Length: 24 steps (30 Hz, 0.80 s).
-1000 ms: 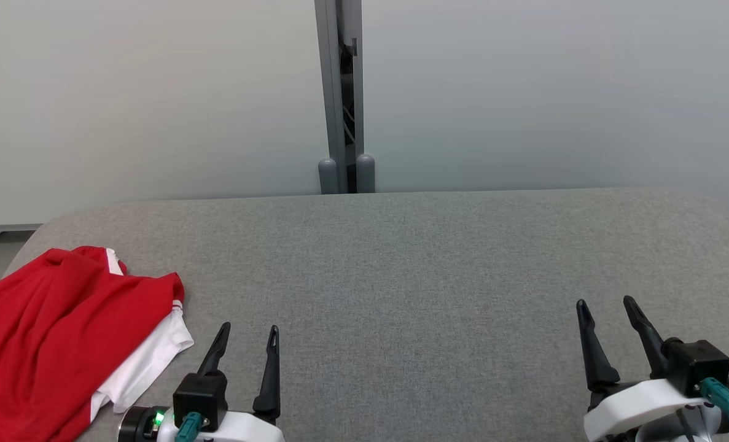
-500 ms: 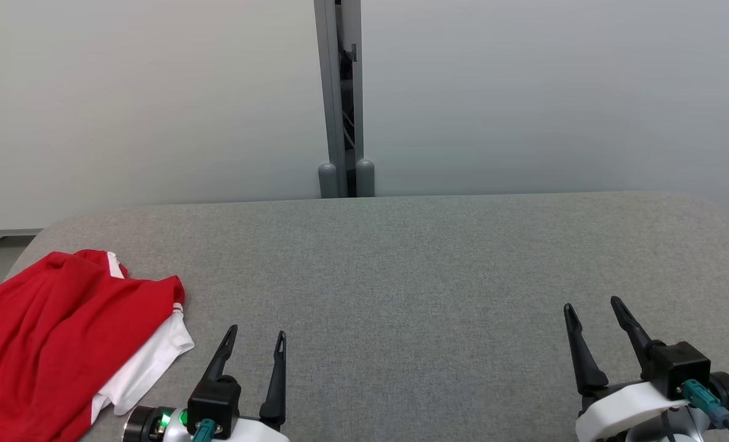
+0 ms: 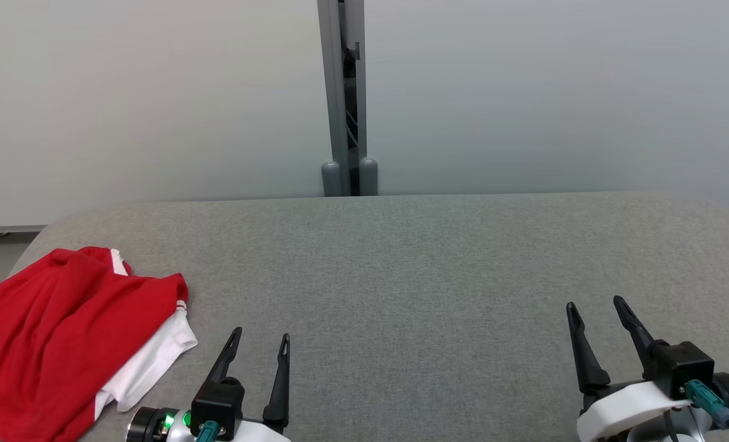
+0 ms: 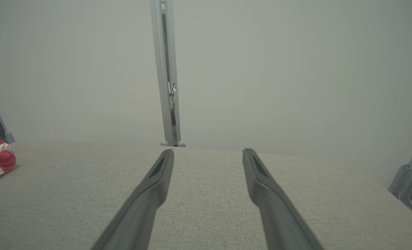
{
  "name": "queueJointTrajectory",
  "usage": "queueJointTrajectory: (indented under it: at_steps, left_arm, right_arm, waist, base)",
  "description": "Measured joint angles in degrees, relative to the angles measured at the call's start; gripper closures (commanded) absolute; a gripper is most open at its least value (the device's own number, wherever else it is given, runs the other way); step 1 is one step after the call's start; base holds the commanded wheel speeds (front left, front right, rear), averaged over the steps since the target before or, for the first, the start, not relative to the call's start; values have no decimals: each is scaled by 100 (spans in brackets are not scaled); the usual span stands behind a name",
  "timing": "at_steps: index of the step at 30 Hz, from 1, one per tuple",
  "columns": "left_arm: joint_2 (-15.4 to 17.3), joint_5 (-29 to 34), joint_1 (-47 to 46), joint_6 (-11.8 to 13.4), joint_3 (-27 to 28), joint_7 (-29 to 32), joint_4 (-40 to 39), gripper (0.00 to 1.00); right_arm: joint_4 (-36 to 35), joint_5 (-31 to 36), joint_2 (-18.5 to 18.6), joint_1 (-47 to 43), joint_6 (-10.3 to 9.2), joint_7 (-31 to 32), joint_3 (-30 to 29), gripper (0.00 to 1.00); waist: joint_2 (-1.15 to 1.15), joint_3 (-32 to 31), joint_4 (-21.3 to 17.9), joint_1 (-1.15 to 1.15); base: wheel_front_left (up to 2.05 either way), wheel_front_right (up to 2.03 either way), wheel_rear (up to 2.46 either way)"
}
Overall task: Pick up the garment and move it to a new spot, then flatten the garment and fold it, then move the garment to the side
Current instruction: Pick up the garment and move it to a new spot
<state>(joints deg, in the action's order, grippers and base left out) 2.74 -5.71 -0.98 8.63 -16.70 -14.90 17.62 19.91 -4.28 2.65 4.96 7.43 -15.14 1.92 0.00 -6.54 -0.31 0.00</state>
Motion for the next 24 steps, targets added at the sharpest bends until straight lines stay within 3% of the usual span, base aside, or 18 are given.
queueJointTrajectory:
  at_steps: [9,24]
  left_arm:
    - [0,83,-9,-42,43,-1,4,0]
    - [63,390,66,-220,383,-1,-51,0]
  right_arm:
    - [-101,-134,3,-97,0,-1,75,0]
    - [-368,-494,3,-204,3,-1,411,0]
  waist:
    - [0,18,440,0]
    - [0,100,1867,0]
  base:
    - [0,0,0]
    - [0,0,0]
